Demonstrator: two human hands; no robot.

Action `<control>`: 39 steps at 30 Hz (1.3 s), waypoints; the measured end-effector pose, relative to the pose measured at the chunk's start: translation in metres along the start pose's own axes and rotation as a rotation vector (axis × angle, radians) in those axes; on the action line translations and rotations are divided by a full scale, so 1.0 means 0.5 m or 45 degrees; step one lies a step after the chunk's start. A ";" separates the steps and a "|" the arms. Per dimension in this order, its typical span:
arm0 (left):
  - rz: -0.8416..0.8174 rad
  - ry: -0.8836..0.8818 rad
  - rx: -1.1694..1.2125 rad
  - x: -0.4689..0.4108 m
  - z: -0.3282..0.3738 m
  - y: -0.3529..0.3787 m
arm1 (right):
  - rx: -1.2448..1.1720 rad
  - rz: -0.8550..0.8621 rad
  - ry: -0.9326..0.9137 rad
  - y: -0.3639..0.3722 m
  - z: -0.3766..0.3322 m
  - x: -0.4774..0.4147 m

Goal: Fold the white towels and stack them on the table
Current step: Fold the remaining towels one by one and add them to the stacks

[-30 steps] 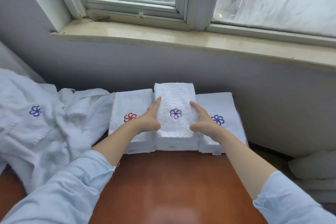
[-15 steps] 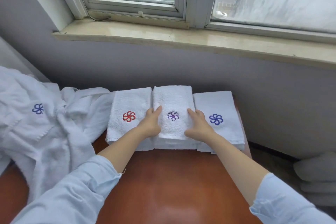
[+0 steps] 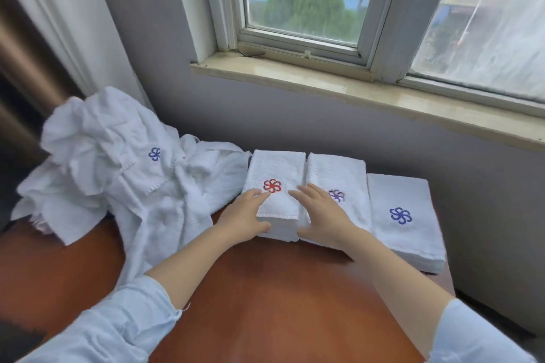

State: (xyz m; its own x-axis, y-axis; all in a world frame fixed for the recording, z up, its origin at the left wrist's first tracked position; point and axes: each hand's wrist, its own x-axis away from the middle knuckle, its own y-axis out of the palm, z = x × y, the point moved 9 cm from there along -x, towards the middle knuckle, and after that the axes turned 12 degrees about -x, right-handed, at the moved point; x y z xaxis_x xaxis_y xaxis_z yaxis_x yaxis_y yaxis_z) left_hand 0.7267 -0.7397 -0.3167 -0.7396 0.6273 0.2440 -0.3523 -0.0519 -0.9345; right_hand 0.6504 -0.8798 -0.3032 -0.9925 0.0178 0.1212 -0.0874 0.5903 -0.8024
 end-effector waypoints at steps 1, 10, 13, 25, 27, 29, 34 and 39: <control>0.020 -0.038 0.018 0.014 -0.035 -0.013 | -0.009 -0.012 -0.042 0.012 -0.031 -0.018; 0.140 -0.315 0.011 0.105 -0.378 -0.123 | 0.018 -0.059 -0.214 0.128 -0.282 -0.206; 0.158 -0.349 -0.013 0.118 -0.487 -0.167 | 0.016 -0.086 -0.221 0.165 -0.360 -0.279; 0.308 -0.365 -0.035 0.040 -0.795 -0.345 | -0.040 -0.029 -0.159 0.234 -0.553 -0.578; 0.356 -0.357 -0.042 0.007 -0.817 -0.371 | -0.071 -0.009 -0.130 0.233 -0.556 -0.620; 0.397 -0.350 -0.066 -0.028 -0.834 -0.389 | -0.107 0.023 -0.080 0.233 -0.548 -0.662; 0.469 -0.257 -0.278 -0.116 -0.844 -0.409 | -0.212 0.013 0.116 0.256 -0.497 -0.754; 0.648 -0.142 -0.317 -0.167 -0.847 -0.423 | -0.403 0.054 0.250 0.284 -0.452 -0.830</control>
State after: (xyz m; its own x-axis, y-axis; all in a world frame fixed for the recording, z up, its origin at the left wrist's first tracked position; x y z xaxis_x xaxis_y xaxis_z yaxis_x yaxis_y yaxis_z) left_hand 1.1058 -0.4522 -0.2492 -0.8412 0.4850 -0.2390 0.1993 -0.1328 -0.9709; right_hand 1.0694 -0.6210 -0.3357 -0.9566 0.1841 0.2260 0.0149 0.8053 -0.5927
